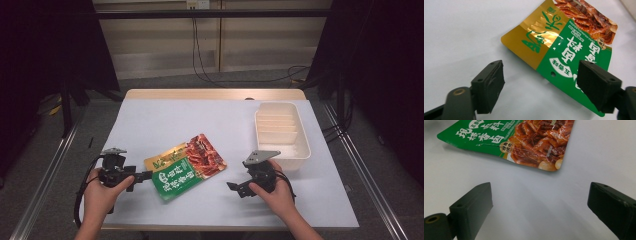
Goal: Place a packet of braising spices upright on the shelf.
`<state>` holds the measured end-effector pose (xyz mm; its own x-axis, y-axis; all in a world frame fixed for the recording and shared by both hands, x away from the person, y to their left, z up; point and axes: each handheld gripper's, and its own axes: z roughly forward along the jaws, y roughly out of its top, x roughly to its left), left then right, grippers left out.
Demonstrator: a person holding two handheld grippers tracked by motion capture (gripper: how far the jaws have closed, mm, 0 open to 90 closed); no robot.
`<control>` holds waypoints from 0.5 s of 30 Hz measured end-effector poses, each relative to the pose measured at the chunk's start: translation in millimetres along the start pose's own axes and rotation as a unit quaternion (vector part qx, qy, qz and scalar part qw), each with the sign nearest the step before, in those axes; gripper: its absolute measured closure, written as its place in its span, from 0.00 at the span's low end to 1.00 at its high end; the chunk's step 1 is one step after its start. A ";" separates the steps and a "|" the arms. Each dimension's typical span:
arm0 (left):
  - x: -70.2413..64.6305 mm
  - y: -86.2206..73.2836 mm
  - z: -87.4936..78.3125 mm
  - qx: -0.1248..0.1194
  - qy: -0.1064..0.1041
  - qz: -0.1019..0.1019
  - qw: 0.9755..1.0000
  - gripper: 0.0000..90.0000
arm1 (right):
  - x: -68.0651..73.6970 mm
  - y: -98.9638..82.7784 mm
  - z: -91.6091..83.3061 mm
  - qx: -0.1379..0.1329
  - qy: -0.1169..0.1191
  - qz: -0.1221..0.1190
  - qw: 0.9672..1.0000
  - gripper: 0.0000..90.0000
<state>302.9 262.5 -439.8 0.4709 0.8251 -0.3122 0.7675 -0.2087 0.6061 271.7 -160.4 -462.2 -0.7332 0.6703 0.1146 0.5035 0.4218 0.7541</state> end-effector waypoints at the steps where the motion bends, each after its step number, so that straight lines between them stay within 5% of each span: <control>1: 0.3 0.0 0.0 0.001 -0.001 0.001 1.000 0.24 | 0.0 0.2 0.1 -0.001 -0.001 0.000 1.000 0.06; 15: -2.3 -6.9 2.4 0.010 -0.011 -0.018 1.000 0.26 | -0.3 2.9 4.2 -0.004 0.001 0.000 1.000 0.06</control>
<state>297.6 260.8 -445.0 0.4522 0.8201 -0.3506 0.7929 -0.1896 0.5792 275.3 -156.8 -462.7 -0.7340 0.6691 0.1164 0.5006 0.4171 0.7586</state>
